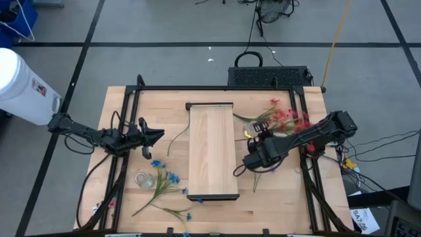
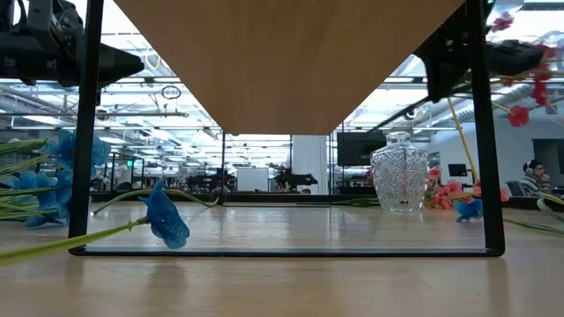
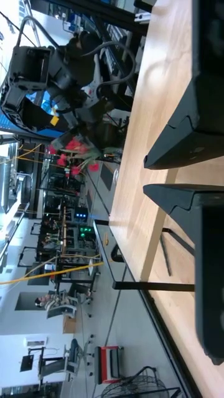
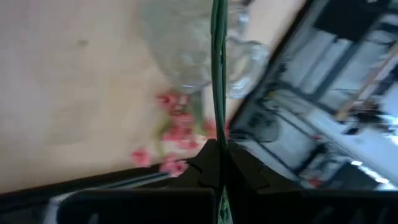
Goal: Pick and place flowers into a vace then onto a shelf
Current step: Put the red flowers into the right transparent vase
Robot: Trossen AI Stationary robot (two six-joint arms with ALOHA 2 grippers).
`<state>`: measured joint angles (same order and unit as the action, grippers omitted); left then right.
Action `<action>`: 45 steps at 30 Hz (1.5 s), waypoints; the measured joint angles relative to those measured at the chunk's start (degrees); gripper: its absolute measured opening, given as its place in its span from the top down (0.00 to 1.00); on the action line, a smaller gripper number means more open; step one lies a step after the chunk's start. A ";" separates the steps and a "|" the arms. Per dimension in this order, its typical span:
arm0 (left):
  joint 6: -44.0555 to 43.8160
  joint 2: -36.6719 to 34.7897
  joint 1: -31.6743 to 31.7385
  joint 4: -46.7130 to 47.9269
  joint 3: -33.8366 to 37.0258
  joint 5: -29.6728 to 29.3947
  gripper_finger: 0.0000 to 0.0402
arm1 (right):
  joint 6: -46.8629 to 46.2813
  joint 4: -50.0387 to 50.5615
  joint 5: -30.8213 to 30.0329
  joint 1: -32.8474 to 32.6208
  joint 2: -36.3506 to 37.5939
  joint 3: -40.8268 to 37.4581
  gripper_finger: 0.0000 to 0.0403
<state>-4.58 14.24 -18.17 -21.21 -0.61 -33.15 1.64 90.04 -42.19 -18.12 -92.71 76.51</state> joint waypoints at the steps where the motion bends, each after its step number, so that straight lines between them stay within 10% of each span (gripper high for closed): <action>1: 0.00 0.00 0.00 0.00 -0.01 0.01 0.87 | 0.87 -0.02 -1.06 0.30 0.00 0.00 1.00; 45: 4.34 0.00 0.00 0.04 -0.01 0.02 0.87 | 39.88 -0.03 -35.97 2.28 4.46 0.02 1.00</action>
<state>-0.24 14.24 -18.17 -21.17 -0.62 -33.12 41.52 90.01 -78.16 -15.84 -88.25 76.53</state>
